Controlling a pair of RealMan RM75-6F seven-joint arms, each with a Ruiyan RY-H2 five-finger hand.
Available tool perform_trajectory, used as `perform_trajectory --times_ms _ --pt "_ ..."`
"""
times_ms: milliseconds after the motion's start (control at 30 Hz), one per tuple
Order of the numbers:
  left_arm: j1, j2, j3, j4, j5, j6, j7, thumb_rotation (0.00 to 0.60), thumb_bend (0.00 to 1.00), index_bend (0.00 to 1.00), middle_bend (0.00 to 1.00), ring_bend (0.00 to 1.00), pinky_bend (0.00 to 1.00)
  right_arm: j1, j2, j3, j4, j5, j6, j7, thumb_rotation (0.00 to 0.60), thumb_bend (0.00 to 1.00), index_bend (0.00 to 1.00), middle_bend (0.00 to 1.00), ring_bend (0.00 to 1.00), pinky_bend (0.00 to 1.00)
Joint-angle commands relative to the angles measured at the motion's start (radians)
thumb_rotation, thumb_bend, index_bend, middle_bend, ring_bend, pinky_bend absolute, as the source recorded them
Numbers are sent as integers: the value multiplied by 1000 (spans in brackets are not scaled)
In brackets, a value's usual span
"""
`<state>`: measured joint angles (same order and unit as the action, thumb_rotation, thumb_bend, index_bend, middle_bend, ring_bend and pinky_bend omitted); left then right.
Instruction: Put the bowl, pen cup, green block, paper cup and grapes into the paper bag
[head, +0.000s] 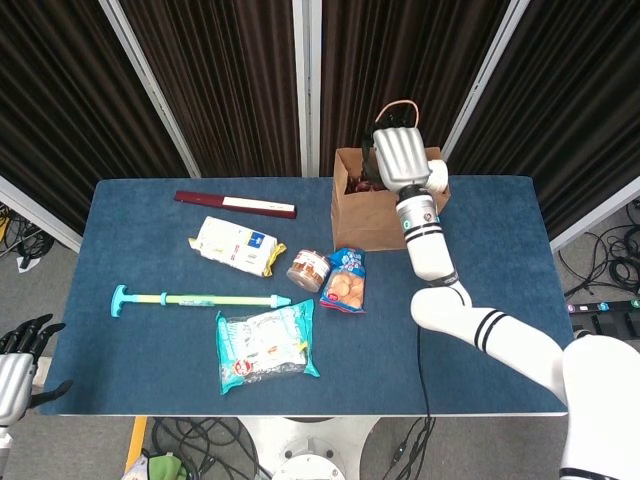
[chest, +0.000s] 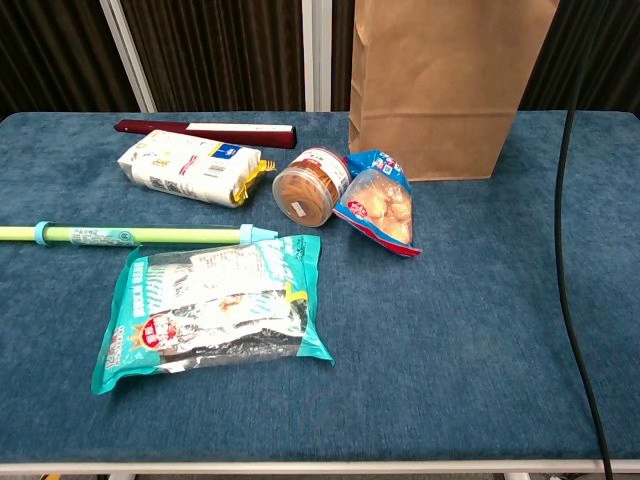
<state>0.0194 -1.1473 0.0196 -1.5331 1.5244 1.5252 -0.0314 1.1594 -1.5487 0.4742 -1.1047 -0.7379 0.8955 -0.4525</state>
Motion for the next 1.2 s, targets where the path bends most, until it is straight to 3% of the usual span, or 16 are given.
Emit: perform_trajectory --times_ms 33,133,267,367,500,667,800,933,1033,1200 --pt "2 1 0 -1 0 2 -2 600 1 270 226 151 203 -1 13 -4 -27 16 -6 -9 600 414 153 248 52 165" --pt "3 -1 0 2 0 4 -5 600 1 270 226 151 202 -32 55 3 -103 -21 15 44 600 349 55 197 24 149" --pt "2 0 0 7 6 7 -11 600 1 270 225 151 203 -117 161 -10 -267 -104 65 115 600 202 46 197 27 149" --pt "-2 1 -2 8 12 8 -12 600 1 270 225 151 203 -218 273 -42 -430 -187 128 162 600 145 46 230 43 159" --pt "-11 1 -6 9 24 9 -8 600 1 270 225 151 203 -392 438 -115 -640 -321 238 238 600 123 63 289 104 214" --pt "-27 2 -16 3 40 12 11 600 1 270 225 151 203 -608 599 -252 -780 -520 358 371 600 124 78 295 125 242" --pt "-38 4 -25 -7 48 15 36 600 1 270 226 151 202 -746 659 -383 -773 -674 423 465 600 129 75 224 84 224" --pt "-44 3 -31 -19 48 17 64 600 1 270 225 152 202 -853 653 -488 -704 -762 471 508 600 147 1 78 0 93" --pt "-45 -4 -34 -26 46 21 91 600 1 270 225 151 202 -921 602 -533 -638 -792 517 500 600 154 0 11 0 28" --pt "-45 -14 -33 -34 50 27 124 600 1 270 225 151 201 -1015 512 -551 -543 -825 628 522 600 155 0 0 0 0"
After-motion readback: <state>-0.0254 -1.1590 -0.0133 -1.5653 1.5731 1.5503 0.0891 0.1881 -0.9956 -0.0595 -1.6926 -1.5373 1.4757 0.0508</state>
